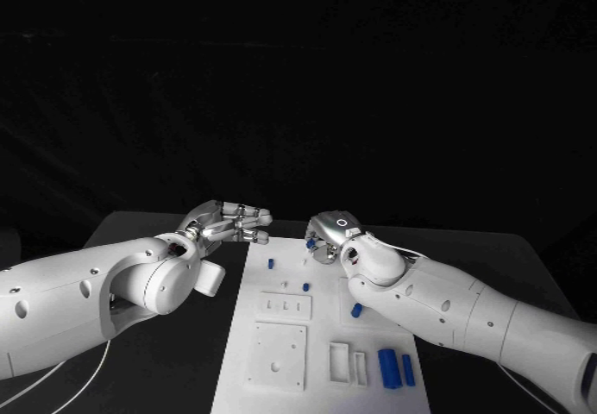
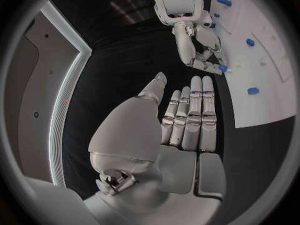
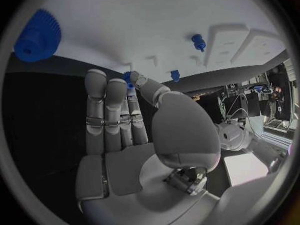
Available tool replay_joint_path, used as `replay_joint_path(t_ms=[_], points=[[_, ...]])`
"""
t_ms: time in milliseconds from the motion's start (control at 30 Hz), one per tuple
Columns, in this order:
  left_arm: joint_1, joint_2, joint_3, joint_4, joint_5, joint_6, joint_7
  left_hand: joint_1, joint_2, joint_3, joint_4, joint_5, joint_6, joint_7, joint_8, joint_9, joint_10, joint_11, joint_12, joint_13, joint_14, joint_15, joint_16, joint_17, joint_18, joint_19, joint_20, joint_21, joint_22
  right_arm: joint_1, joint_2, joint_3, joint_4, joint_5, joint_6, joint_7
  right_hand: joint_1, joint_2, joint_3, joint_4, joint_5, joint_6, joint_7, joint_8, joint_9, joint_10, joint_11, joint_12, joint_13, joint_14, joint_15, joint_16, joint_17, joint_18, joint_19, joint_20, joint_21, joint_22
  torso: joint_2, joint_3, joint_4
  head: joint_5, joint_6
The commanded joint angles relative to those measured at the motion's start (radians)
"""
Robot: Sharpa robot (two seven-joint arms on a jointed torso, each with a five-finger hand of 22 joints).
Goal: Assemble the parts on the task board
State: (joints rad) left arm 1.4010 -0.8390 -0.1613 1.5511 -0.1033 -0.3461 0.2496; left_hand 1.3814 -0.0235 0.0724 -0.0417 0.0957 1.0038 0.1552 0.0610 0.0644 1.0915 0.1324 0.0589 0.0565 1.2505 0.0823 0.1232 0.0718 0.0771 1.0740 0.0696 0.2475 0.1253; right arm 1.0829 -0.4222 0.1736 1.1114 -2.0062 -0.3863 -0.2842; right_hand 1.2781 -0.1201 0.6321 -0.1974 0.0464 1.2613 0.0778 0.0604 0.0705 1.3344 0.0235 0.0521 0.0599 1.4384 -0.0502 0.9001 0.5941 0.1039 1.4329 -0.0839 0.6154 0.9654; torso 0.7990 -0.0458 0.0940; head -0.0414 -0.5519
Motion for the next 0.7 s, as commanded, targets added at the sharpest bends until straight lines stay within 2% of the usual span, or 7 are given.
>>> replay_joint_path(t_ms=[33, 167, 467, 700], points=[[0.001, 0.004, 0.001, 0.0, -0.005, 0.015, 0.004, -0.01, 0.003, -0.002, -0.002, -0.004, -0.007, -0.002, 0.001, 0.0, -0.003, 0.0, 0.001, 0.002, 0.006, 0.003, -0.002, 0.0, -0.008, -0.006, 0.0, 0.006, -0.001, 0.0, 0.004, 0.0, -0.001, -0.01, 0.013, 0.01, -0.003, 0.007, 0.0, -0.008, 0.002, 0.007, 0.002, 0.004, 0.002, 0.006, 0.002, 0.007, 0.002, 0.001, -0.008, -0.005, -0.001, 0.01, 0.014, 0.0, -0.015, 0.013, 0.001, -0.0009, 0.0006, 0.001, -0.001], [0.001, 0.005, 0.001, 0.0, -0.005, 0.016, 0.004, -0.01, 0.003, -0.002, -0.002, -0.004, -0.007, -0.002, 0.001, 0.0, -0.003, 0.0, 0.001, 0.002, 0.006, 0.003, -0.002, 0.0, -0.008, -0.006, 0.0, 0.006, -0.001, 0.0, 0.006, -0.001, -0.004, -0.009, 0.019, 0.012, -0.003, 0.007, 0.0, -0.008, 0.002, 0.007, 0.002, 0.004, 0.002, 0.006, 0.002, 0.007, 0.002, 0.001, -0.008, -0.005, -0.001, 0.01, 0.014, 0.0, -0.015, 0.013, 0.001, -0.0007, 0.002, 0.002, -0.003], [0.001, 0.006, 0.001, -0.001, -0.005, 0.014, 0.003, -0.012, 0.005, -0.003, -0.004, -0.003, -0.008, -0.002, 0.002, 0.0, -0.006, 0.001, 0.001, 0.002, 0.006, 0.003, -0.001, 0.0, -0.008, -0.007, 0.001, 0.009, -0.004, 0.0, 0.01, -0.004, -0.006, -0.003, 0.033, 0.019, -0.005, 0.009, -0.001, -0.011, 0.002, 0.006, 0.002, 0.004, 0.002, 0.005, 0.003, 0.007, 0.002, 0.001, -0.008, -0.005, -0.002, 0.01, 0.019, 0.0, -0.032, 0.031, 0.003, -0.0016, -0.002, 0.007, -0.003], [0.001, 0.006, 0.001, -0.003, -0.005, 0.015, 0.003, -0.012, 0.005, -0.003, -0.004, -0.003, -0.008, -0.002, 0.002, 0.0, -0.006, 0.001, 0.001, 0.002, 0.006, 0.003, -0.001, 0.0, -0.008, -0.007, 0.001, 0.009, -0.004, 0.0, 0.012, -0.005, -0.002, -0.002, 0.04, 0.019, -0.005, 0.009, -0.001, -0.011, 0.003, 0.007, 0.002, 0.004, 0.002, 0.005, 0.003, 0.007, 0.002, 0.001, -0.008, -0.005, -0.002, 0.009, 0.02, 0.001, -0.033, 0.033, 0.004, -0.0021, -0.0007, 0.007, -0.003]])
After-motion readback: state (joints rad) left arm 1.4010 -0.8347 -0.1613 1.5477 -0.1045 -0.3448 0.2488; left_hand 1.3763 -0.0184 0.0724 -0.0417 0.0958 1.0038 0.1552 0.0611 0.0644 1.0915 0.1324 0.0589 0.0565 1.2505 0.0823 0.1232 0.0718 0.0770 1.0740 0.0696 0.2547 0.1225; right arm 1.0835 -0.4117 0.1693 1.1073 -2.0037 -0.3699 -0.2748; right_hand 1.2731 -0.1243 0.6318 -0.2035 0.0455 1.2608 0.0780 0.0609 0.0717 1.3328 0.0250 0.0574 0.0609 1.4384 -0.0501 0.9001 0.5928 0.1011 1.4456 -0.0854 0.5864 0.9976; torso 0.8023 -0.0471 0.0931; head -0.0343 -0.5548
